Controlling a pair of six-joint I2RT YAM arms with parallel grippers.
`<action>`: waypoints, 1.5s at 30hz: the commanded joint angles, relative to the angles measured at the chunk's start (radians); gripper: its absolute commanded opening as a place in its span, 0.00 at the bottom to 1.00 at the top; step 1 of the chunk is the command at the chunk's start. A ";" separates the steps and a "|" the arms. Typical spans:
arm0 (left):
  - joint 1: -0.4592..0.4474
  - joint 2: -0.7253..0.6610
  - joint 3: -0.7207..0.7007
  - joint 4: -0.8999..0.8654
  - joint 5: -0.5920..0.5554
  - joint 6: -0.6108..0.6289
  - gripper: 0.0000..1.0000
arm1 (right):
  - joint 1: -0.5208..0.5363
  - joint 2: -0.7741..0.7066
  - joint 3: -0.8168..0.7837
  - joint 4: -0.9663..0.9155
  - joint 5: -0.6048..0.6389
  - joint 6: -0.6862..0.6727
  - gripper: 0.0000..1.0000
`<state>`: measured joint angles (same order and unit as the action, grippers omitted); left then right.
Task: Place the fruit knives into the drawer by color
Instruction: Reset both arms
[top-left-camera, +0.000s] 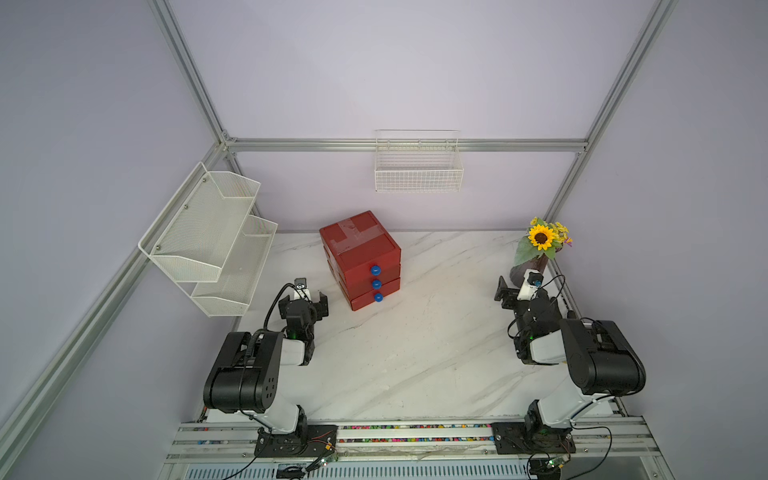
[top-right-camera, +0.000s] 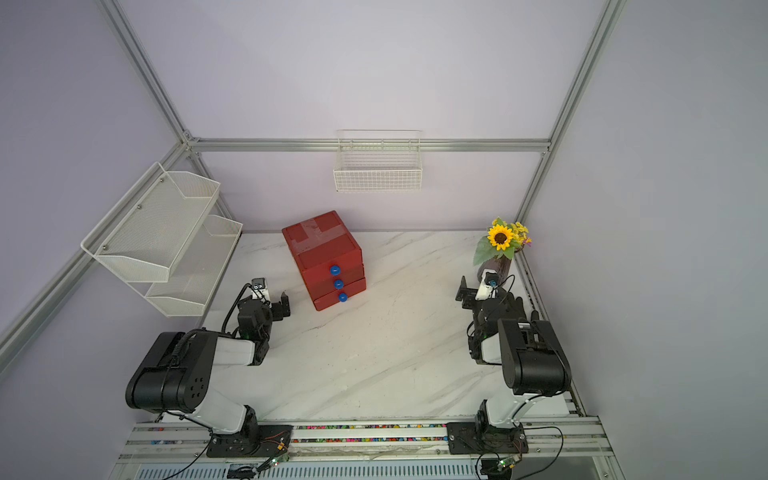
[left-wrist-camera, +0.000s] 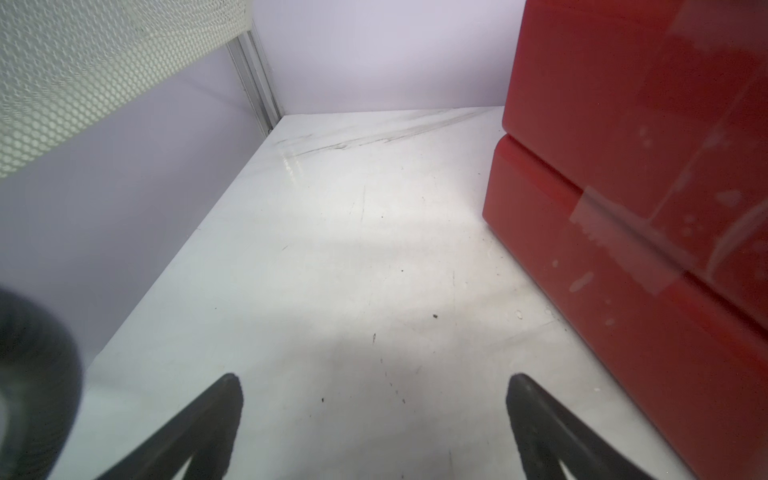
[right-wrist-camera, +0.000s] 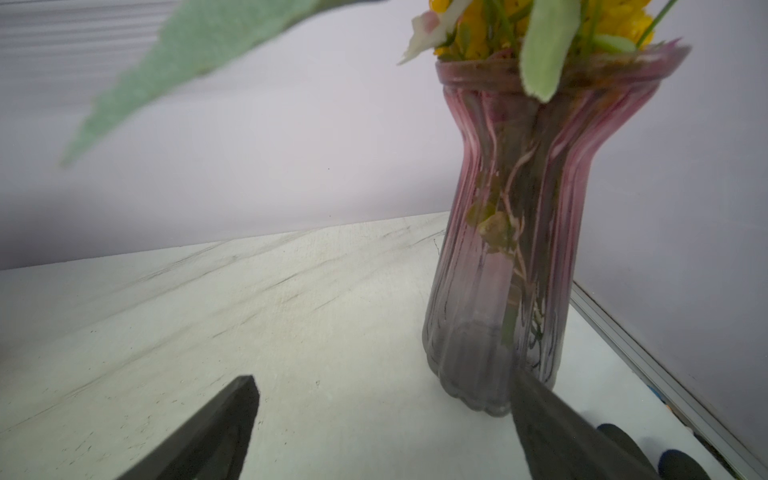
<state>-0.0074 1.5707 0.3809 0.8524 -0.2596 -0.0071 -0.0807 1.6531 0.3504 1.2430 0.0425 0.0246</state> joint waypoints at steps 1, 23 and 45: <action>0.002 -0.012 0.004 0.061 0.023 -0.011 1.00 | -0.001 -0.012 -0.001 0.013 -0.009 0.001 0.97; 0.020 -0.030 -0.013 0.072 0.257 0.049 1.00 | -0.019 -0.019 -0.016 0.031 -0.196 -0.049 0.97; 0.052 -0.015 0.008 0.048 0.185 -0.004 1.00 | -0.011 -0.012 -0.002 0.019 -0.030 0.003 0.97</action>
<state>0.0418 1.5585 0.3847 0.8516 -0.0612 0.0082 -0.0952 1.6527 0.3405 1.2598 -0.0040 0.0189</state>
